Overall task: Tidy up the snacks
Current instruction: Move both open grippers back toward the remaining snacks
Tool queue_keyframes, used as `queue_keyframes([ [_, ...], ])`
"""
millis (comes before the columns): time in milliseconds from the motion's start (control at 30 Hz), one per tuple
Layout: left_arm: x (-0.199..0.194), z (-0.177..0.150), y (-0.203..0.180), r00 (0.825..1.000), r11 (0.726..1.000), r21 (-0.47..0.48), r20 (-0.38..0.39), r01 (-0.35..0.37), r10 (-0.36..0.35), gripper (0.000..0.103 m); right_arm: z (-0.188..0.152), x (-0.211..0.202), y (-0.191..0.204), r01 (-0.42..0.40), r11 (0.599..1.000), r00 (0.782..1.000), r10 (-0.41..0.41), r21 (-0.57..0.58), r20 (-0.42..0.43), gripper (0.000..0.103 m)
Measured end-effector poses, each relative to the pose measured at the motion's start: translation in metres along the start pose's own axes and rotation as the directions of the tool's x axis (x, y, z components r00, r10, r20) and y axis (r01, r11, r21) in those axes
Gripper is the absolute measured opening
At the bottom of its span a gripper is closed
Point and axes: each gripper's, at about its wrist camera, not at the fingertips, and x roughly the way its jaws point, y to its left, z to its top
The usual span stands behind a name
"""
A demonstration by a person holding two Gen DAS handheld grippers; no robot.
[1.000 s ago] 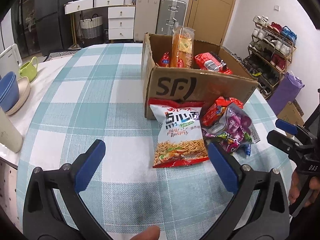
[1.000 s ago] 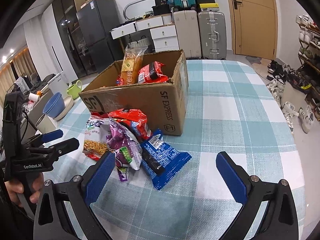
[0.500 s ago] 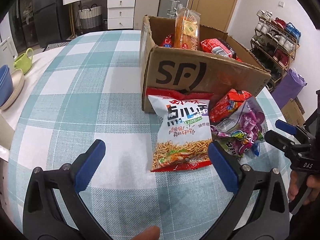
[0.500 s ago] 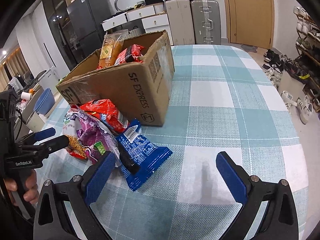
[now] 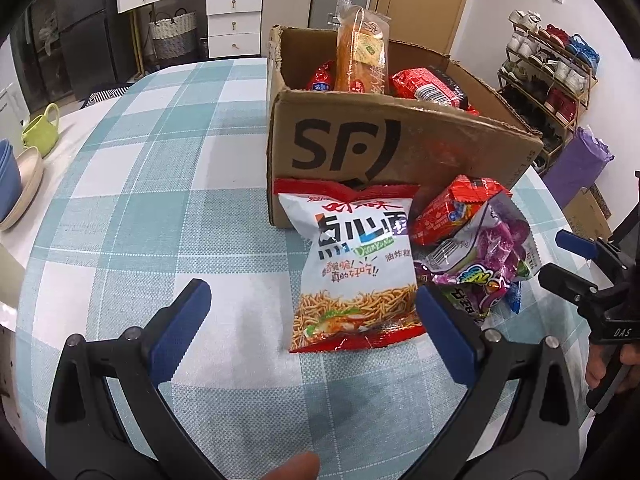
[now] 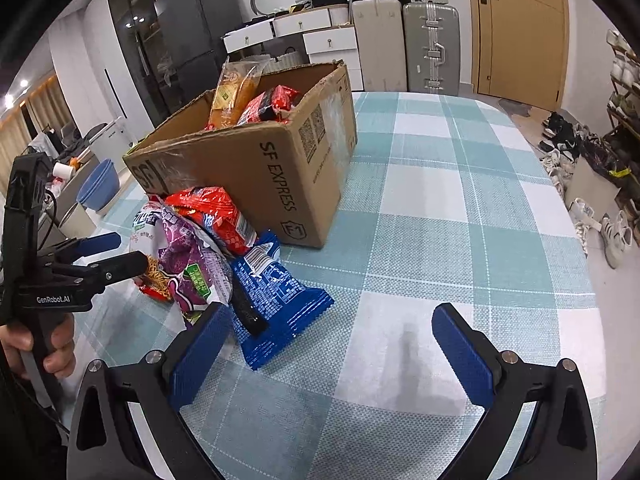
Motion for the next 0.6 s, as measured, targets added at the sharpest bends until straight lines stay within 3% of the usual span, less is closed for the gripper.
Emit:
queue_keyframes([
  [600, -0.003, -0.004, -0.003, 1.000, 1.000, 0.028, -0.003, 0.008, -0.008, 0.102, -0.011, 0.015, 0.012, -0.052, 0.995, 0.995, 0.044, -0.088, -0.090, 0.102],
])
